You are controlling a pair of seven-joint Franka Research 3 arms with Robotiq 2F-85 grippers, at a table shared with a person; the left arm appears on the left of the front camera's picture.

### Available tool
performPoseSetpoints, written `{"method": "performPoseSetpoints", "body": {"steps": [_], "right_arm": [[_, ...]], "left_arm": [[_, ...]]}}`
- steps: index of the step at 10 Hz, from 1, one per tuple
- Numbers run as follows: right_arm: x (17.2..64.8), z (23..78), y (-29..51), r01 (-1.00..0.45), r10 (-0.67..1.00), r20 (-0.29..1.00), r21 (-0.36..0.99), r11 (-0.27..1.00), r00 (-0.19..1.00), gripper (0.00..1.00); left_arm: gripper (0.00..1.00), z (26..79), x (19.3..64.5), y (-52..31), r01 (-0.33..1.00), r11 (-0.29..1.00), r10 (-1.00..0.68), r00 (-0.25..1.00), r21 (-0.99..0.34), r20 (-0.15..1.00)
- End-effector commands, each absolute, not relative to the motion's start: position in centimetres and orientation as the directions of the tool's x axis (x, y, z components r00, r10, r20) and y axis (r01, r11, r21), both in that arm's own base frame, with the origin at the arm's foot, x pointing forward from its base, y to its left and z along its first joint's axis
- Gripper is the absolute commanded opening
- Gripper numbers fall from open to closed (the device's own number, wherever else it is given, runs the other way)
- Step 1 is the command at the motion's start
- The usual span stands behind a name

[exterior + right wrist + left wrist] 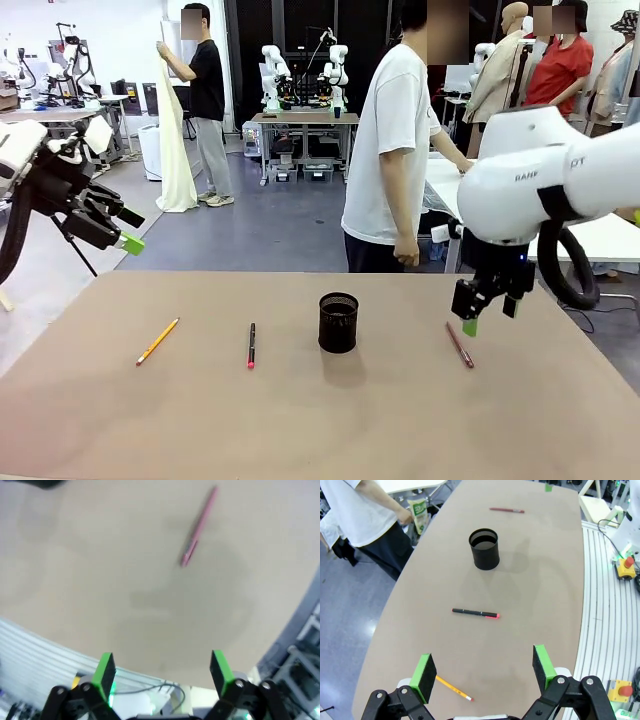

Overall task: Place the pens into the pen holder.
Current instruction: Pick up a writing instrument from the table and place it into the Pen holder.

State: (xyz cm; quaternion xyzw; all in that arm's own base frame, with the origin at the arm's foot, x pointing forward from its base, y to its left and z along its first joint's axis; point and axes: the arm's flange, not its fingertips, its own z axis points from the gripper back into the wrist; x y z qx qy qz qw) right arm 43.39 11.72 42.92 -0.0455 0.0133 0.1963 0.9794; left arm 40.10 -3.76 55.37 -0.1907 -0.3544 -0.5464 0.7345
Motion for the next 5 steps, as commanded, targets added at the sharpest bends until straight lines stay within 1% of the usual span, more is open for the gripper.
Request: {"method": "performPoseSetpoints", "body": {"steps": [1, 2, 5], "right_arm": [[43.3, 41.9, 11.5, -0.334, 0.343, 0.088, -0.102, 0.937, 0.935, 1.0], [43.4, 42.9, 11.7, -0.386, 0.383, -0.044, -0.084, 0.919, 0.923, 1.0], [43.4, 42.9, 11.7, -0.386, 0.383, -0.044, -0.084, 0.919, 0.923, 1.0]], "left_arm": [[1.0, 55.5, 40.2, -3.7, 0.94, 0.325, -0.656, 0.144, 0.105, 0.741], [1.0, 55.5, 40.2, -3.7, 0.94, 0.325, -0.656, 0.144, 0.105, 0.741], [1.0, 55.5, 40.2, -3.7, 0.94, 0.325, -0.656, 0.144, 0.105, 0.741]]}}
